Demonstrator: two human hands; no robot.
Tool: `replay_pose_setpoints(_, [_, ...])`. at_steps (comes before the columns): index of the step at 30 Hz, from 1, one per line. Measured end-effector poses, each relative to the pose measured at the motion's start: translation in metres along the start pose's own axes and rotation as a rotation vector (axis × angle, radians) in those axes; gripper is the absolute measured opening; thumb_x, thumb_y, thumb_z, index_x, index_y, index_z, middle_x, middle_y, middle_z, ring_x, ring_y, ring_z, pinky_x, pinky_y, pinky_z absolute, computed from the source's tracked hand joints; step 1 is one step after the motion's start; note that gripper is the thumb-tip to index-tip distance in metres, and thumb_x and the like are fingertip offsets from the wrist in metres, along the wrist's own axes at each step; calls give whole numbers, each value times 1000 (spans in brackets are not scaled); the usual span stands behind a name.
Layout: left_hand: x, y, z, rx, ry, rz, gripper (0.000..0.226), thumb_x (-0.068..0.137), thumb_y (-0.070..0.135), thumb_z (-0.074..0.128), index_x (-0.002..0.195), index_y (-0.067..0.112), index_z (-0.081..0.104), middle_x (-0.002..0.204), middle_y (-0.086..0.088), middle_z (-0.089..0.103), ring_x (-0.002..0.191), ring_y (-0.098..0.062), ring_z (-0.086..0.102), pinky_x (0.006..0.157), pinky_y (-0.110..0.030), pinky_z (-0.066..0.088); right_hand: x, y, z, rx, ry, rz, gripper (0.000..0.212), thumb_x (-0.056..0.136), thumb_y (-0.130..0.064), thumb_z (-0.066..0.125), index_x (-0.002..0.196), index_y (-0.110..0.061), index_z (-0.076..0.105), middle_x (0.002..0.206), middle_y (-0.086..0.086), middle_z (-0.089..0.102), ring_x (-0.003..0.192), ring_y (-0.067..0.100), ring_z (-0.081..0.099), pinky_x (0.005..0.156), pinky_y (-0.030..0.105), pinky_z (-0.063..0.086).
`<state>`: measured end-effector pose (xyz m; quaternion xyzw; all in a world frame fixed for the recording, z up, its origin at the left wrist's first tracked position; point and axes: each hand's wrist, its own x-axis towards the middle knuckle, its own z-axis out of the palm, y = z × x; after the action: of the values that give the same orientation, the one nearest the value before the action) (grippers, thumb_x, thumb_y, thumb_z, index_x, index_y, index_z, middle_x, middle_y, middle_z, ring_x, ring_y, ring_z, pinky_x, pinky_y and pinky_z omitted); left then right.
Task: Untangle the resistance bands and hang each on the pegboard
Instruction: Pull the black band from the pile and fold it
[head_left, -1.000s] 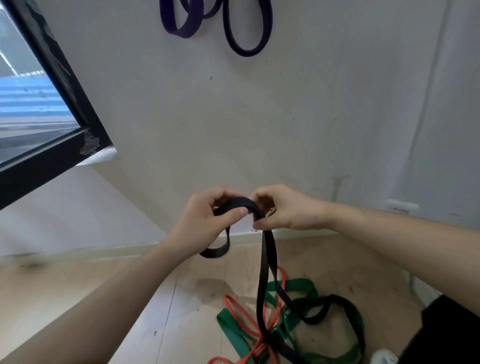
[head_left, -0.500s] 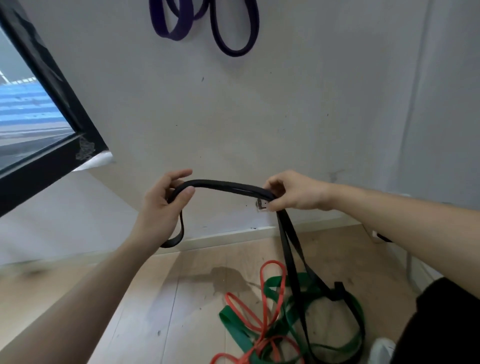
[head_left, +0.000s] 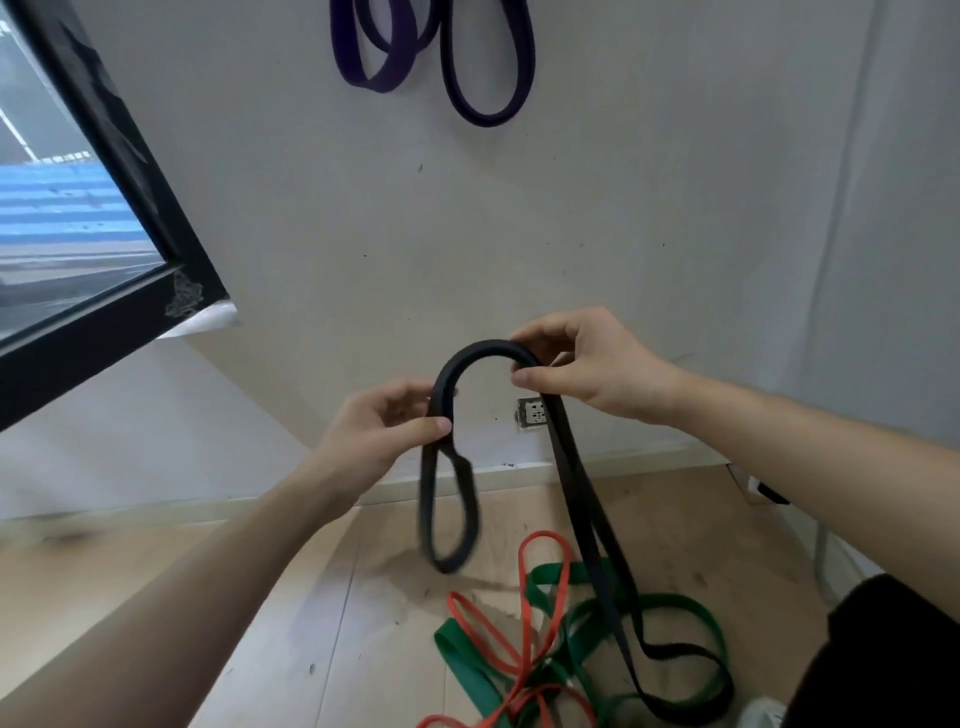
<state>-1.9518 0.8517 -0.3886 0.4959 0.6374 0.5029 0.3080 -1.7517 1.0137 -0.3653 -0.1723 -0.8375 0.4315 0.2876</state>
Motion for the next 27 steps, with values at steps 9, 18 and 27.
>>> replay_pose_setpoints(9, [3,12,24,-131,-12,32,35,76,20,78,108,11,67,91,-9,76,96,-23,73,96,-33,52,-2,-4,6,-72,-56,-50,27,85,-10,79,111,-11,75,87,-5,76,79,4,70,77,24,56])
replay_pose_setpoints(18, [0,16,30,85,115,274,31,84,7,79,112,13,69,94,-2,76,87,-13,72,78,-19,54,-3,-2,15,-39,-120,-13,32,84,-12,80,112,-17,66,88,4,76,80,17,72,74,30,56])
replay_pose_setpoints(27, [-2,22,22,179,118,355,26,84,3,78,106,15,72,90,14,74,86,-6,70,81,-28,56,-5,27,36,-113,-447,171,9,84,-12,76,89,-16,70,93,11,71,90,26,69,85,38,56])
